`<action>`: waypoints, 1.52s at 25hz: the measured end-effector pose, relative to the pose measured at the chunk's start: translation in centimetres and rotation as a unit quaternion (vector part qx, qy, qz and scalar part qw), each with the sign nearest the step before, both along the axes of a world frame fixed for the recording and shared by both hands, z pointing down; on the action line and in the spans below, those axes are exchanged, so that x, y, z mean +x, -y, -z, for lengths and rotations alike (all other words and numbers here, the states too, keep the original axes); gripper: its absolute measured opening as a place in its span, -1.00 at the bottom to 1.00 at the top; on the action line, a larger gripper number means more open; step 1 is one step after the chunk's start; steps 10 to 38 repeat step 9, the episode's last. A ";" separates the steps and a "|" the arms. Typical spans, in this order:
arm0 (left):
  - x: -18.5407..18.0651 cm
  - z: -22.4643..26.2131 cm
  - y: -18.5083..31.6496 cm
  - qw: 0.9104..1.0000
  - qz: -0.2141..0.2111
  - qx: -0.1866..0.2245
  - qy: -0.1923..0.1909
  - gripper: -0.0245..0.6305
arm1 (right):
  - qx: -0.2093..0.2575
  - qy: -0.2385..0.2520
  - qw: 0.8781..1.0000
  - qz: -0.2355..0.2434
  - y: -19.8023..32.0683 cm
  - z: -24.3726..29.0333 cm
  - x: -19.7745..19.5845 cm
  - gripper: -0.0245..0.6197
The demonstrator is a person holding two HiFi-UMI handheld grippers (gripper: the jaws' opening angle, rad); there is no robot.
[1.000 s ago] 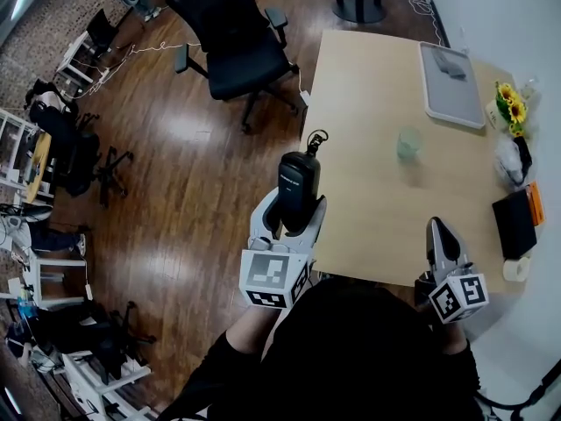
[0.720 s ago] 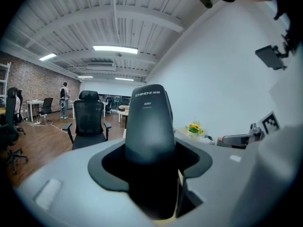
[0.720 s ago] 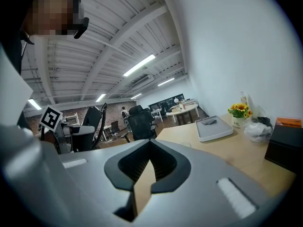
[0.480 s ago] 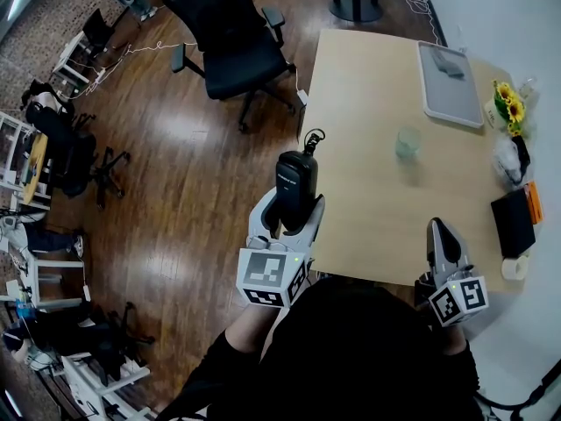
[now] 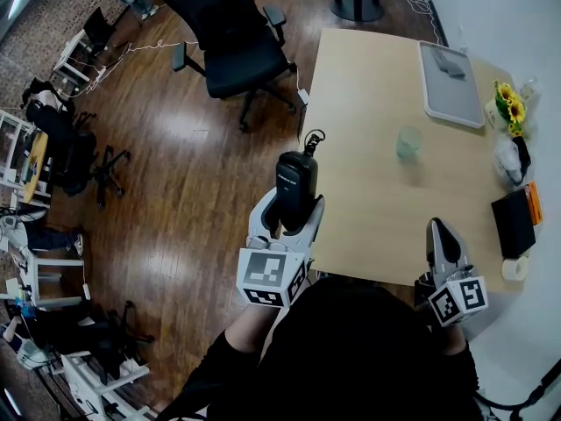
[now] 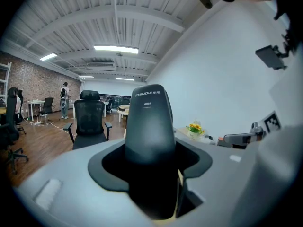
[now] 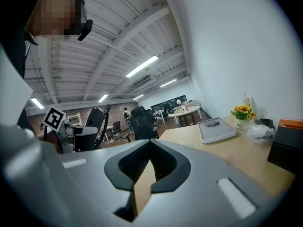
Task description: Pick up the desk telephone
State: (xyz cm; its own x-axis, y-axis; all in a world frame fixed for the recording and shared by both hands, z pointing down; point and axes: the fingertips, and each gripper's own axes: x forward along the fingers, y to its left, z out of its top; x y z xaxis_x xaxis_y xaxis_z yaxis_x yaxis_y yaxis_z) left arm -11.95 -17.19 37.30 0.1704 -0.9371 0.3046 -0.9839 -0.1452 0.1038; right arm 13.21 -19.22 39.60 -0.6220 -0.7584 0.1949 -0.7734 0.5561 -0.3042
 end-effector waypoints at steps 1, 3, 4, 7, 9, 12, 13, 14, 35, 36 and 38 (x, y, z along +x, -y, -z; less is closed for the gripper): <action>0.0 0.0 0.0 1.000 -0.001 0.000 0.000 -0.12 | 0.000 0.000 1.000 0.000 0.0 0.0 0.0 -0.92; 0.1 -0.2 -0.1 1.000 -0.002 0.001 -0.001 -0.12 | 0.000 0.000 1.000 0.000 -0.1 -0.1 0.0 -0.92; 0.2 -0.2 -0.1 1.000 -0.003 0.001 -0.002 -0.12 | 0.000 0.000 1.000 0.000 -0.1 -0.2 0.0 -0.92; 0.3 -0.3 -0.1 1.000 -0.004 0.002 -0.002 -0.12 | 0.001 0.000 1.000 0.000 -0.2 -0.3 0.2 -0.92; 0.4 -0.4 -0.1 1.000 -0.004 0.003 -0.002 -0.12 | 0.000 0.000 1.000 -0.001 -0.2 -0.4 0.3 -0.92; 0.4 -0.4 -0.1 1.000 -0.004 0.003 -0.002 -0.12 | 0.000 0.000 1.000 -0.001 -0.2 -0.4 0.3 -0.92; 0.4 -0.4 -0.1 1.000 -0.004 0.003 -0.002 -0.12 | 0.000 0.000 1.000 -0.001 -0.2 -0.4 0.3 -0.92; 0.4 -0.4 -0.1 1.000 -0.004 0.003 -0.002 -0.12 | 0.000 0.000 1.000 -0.001 -0.2 -0.4 0.3 -0.92; 0.4 -0.4 -0.1 1.000 -0.004 0.003 -0.002 -0.12 | 0.000 0.000 1.000 -0.001 -0.2 -0.4 0.3 -0.92; 0.4 -0.4 -0.1 1.000 -0.004 0.003 -0.002 -0.12 | 0.000 0.000 1.000 -0.001 -0.2 -0.4 0.3 -0.92; 0.4 -0.4 -0.1 1.000 -0.004 0.003 -0.002 -0.12 | 0.000 0.000 1.000 -0.001 -0.2 -0.4 0.3 -0.92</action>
